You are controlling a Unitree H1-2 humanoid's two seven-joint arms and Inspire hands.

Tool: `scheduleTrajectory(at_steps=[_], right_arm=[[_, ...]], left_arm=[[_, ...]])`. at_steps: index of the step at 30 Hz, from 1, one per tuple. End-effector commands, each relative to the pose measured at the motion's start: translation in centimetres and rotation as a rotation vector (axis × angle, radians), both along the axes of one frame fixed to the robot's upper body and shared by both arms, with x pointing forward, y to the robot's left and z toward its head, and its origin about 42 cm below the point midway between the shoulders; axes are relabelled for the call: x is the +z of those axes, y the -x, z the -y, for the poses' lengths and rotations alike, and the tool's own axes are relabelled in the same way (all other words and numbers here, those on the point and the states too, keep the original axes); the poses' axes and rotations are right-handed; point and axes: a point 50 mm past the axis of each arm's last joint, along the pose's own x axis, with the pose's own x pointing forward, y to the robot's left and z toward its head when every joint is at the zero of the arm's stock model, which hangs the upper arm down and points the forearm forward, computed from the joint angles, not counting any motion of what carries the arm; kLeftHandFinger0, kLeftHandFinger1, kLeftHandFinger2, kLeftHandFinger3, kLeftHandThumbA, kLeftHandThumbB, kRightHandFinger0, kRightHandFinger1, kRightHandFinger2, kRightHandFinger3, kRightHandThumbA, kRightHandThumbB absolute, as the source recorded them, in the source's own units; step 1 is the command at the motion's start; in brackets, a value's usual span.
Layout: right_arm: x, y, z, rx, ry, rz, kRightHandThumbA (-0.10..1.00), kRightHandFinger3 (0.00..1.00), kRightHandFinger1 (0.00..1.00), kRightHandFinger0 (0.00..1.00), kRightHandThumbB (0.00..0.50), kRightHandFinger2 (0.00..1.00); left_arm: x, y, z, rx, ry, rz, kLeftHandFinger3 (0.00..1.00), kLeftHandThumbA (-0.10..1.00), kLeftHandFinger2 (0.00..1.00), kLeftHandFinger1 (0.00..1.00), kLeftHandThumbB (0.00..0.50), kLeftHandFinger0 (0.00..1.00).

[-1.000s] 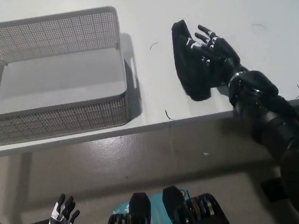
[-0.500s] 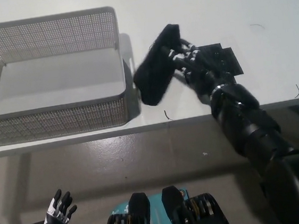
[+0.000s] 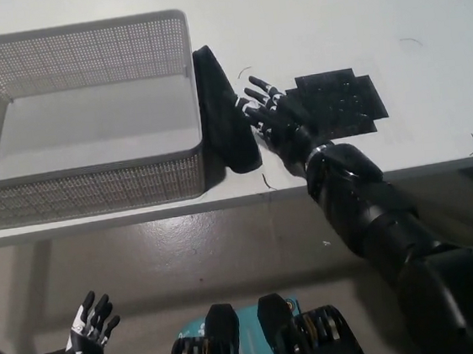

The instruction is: Use the right hand to push the pencil case on the right hand side to the container on the left side

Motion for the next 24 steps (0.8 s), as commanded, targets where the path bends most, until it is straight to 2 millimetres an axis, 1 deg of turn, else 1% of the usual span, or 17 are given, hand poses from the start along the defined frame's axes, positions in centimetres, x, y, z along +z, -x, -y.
scheduleTrajectory(at_steps=[1,3,5,6,8,10,11,12,13,14,15,17,18,19,22,23,24], right_arm=[[4.9,-2.0,-0.3,0.017,0.042,0.099,1.0,1.0,1.0,1.0,0.308,1.0],[5.8,-2.2,-0.7,0.017,0.047,0.106,1.0,1.0,1.0,1.0,0.301,1.0],[6.8,-2.4,-1.6,0.034,0.059,0.126,1.0,1.0,1.0,1.0,0.313,1.0],[7.1,-2.3,-2.1,0.042,0.05,0.132,1.0,1.0,1.0,1.0,0.299,1.0],[7.5,-2.2,-2.8,0.058,0.045,0.142,1.0,1.0,1.0,1.0,0.289,1.0],[7.2,-2.1,-2.7,0.059,0.03,0.152,1.0,1.0,1.0,1.0,0.287,1.0],[7.0,-2.1,-2.2,0.052,0.022,0.167,1.0,1.0,1.0,1.0,0.301,1.0],[6.9,-2.2,-1.8,0.034,-0.002,0.17,1.0,1.0,1.0,1.0,0.29,1.0],[7.2,-2.3,-1.1,0.013,-0.008,0.21,1.0,1.0,1.0,1.0,0.278,1.0],[7.3,-2.4,-0.6,0.008,-0.012,0.227,1.0,1.0,1.0,1.0,0.29,1.0],[7.7,-2.5,0.4,-0.002,-0.014,0.269,1.0,1.0,1.0,1.0,0.302,1.0],[8.2,-2.4,2.1,-0.037,-0.03,0.356,1.0,1.0,1.0,1.0,0.301,1.0],[8.4,-2.2,2.6,-0.045,-0.036,0.384,1.0,1.0,1.0,1.0,0.301,1.0],[8.9,-1.5,4.2,-0.049,-0.053,0.439,1.0,1.0,1.0,1.0,0.31,1.0],[9.9,0.7,7.0,-0.074,-0.059,0.524,1.0,1.0,1.0,1.0,0.322,1.0],[10.2,1.7,7.9,-0.087,-0.058,0.548,1.0,1.0,1.0,1.0,0.322,1.0],[10.7,3.6,9.5,-0.089,-0.07,0.597,1.0,1.0,1.0,1.0,0.32,1.0]], left_arm=[[1.2,-0.1,-0.1,-0.021,-0.017,0.068,1.0,1.0,1.0,1.0,0.254,1.0],[1.2,-0.3,0.1,-0.026,-0.016,0.07,1.0,1.0,1.0,1.0,0.258,1.0],[1.2,-0.6,0.4,-0.029,-0.008,0.076,1.0,1.0,1.0,1.0,0.262,1.0],[1.4,-0.7,0.3,-0.027,-0.015,0.078,1.0,1.0,1.0,1.0,0.261,1.0],[1.6,-0.7,0.1,-0.021,-0.041,0.081,1.0,1.0,1.0,1.0,0.253,1.0],[1.7,-0.6,-0.1,-0.02,-0.051,0.082,1.0,1.0,1.0,1.0,0.25,1.0],[1.7,-0.6,-0.2,-0.016,-0.053,0.081,1.0,1.0,1.0,1.0,0.245,1.0],[1.6,-0.4,-0.3,-0.014,-0.05,0.077,1.0,1.0,1.0,1.0,0.244,1.0],[1.5,-0.4,-0.4,-0.018,-0.038,0.077,1.0,1.0,1.0,1.0,0.242,1.0],[1.5,-0.4,-0.5,-0.017,-0.038,0.076,1.0,1.0,1.0,1.0,0.237,1.0],[1.4,-0.4,-0.6,-0.014,-0.042,0.073,1.0,1.0,1.0,1.0,0.234,1.0],[1.3,-0.4,-0.8,-0.015,-0.035,0.072,1.0,1.0,1.0,1.0,0.237,1.0],[1.3,-0.4,-0.9,-0.018,-0.026,0.073,1.0,1.0,1.0,1.0,0.238,1.0],[1.2,-0.3,-0.8,-0.02,-0.032,0.068,1.0,1.0,1.0,1.0,0.245,1.0],[1.1,-0.1,-0.6,-0.023,-0.032,0.062,1.0,1.0,1.0,1.0,0.249,1.0],[1.0,-0.1,-0.6,-0.03,-0.022,0.062,1.0,1.0,1.0,1.0,0.25,1.0],[0.9,-0.1,-0.4,-0.036,-0.012,0.063,1.0,1.0,1.0,1.0,0.246,1.0]])
